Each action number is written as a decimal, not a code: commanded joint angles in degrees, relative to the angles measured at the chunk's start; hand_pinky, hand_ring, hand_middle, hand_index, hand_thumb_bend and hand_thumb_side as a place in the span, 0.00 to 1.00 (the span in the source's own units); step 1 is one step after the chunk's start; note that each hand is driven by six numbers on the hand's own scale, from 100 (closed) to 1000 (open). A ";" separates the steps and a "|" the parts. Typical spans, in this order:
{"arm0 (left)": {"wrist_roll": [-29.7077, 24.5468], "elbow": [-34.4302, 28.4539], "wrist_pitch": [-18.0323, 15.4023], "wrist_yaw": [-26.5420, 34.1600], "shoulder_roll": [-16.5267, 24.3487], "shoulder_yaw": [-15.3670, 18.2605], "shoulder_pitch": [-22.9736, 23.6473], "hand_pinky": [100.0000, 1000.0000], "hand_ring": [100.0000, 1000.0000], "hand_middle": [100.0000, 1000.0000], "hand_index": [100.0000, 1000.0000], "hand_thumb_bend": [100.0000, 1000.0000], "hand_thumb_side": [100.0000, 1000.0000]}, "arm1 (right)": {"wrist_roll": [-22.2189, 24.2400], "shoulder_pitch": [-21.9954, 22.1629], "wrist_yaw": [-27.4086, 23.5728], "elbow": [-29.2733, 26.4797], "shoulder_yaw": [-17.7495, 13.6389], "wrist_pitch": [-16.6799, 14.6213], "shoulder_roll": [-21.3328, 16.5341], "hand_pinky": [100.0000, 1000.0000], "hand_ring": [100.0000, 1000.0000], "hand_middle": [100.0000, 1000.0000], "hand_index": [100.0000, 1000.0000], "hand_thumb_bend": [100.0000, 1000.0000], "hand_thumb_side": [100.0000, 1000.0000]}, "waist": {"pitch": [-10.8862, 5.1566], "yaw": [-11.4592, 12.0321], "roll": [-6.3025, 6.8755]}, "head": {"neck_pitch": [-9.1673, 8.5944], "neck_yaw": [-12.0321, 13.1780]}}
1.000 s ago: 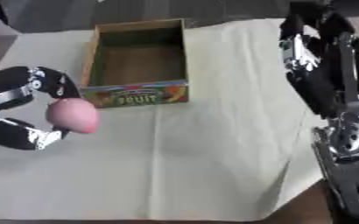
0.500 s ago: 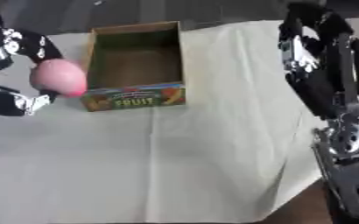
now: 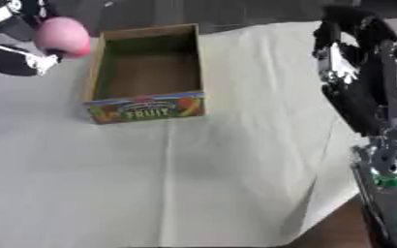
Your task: Pick up objects on the table and place them in the box.
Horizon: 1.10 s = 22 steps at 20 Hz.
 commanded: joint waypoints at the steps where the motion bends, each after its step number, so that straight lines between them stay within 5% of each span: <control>1: 2.15 5.23 -1.68 -2.67 -0.62 1.38 -3.40 0.67 0.72 0.66 0.51 0.05 0.02 | 0.36 -0.97 -0.43 -1.13 0.18 -0.08 -0.98 0.53 0.80 0.51 0.75 0.06 0.59 | -0.74 -0.25 0.02 | -0.93 0.66; 11: 8.15 22.13 -9.96 -16.52 -7.47 2.61 -11.82 0.69 0.74 0.69 0.53 0.07 0.00 | 1.07 -2.19 -0.84 -1.13 0.88 -0.34 -1.35 0.53 0.80 0.51 0.75 0.07 0.59 | 0.33 -1.97 0.60 | -2.41 2.19; 22: 10.21 33.16 -15.91 -25.48 -13.30 5.13 -13.80 0.71 0.76 0.71 0.57 0.09 0.03 | 1.51 -3.96 -1.18 -1.13 1.29 -0.74 -1.26 0.53 0.80 0.51 0.75 0.06 0.59 | 2.29 -4.17 0.96 | -4.22 3.65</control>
